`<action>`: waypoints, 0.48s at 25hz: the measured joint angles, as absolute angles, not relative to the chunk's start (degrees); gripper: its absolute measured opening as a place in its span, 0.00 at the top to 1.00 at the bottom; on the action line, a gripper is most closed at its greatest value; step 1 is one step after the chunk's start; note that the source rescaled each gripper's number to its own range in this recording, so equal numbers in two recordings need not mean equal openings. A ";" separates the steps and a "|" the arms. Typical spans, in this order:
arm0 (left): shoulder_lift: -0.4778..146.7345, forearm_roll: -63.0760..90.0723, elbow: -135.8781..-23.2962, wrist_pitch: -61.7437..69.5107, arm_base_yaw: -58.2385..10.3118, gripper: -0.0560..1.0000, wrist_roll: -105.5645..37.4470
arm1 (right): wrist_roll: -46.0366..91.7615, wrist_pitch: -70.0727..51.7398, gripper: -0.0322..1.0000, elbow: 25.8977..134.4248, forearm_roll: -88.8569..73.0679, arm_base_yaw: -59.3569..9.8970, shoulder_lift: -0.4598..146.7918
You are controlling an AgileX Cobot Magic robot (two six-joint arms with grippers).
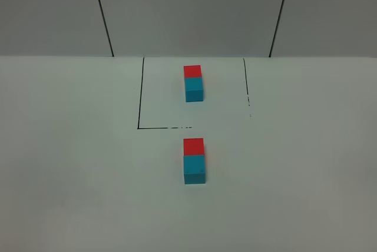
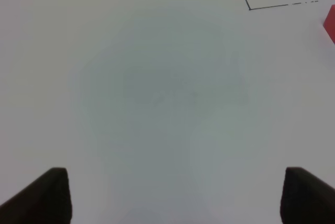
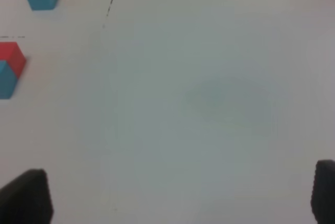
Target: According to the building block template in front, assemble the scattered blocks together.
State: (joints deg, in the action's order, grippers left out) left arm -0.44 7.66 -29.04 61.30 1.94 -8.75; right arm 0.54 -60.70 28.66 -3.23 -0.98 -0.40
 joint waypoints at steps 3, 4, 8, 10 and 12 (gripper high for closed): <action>-0.44 7.66 -29.04 61.30 1.94 0.11 -8.75 | 0.00 -60.64 0.00 28.66 -3.04 -0.98 -0.40; -0.44 7.66 -29.04 61.30 1.94 0.11 -8.75 | 0.00 -60.64 0.00 28.66 -3.04 -0.98 -0.40; -0.44 7.66 -29.04 61.30 1.94 0.11 -8.75 | 0.00 -60.64 0.00 28.66 -3.04 -0.98 -0.40; -0.44 7.66 -29.04 61.30 1.94 0.11 -8.75 | 0.00 -60.64 0.00 28.66 -3.04 -0.98 -0.40; -0.44 7.66 -29.04 61.30 1.94 0.11 -8.75 | 0.00 -60.61 0.00 28.66 -3.04 -0.98 -0.40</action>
